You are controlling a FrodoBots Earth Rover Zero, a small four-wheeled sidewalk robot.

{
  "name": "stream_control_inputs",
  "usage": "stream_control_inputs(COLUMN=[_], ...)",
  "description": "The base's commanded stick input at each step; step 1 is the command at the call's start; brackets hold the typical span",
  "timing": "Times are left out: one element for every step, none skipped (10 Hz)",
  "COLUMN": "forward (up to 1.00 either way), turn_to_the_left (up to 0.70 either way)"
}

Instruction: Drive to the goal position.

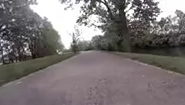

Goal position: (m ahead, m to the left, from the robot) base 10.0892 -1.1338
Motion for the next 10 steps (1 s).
stream_control_inputs(forward=[0.70,0.70,0.70,0.70,0.70,0.70,0.70,0.70,0.70,0.70], turn_to_the_left=[0.00,0.00,0.00,0.00,0.00,0.00,0.00,0.00,0.00,0.00])
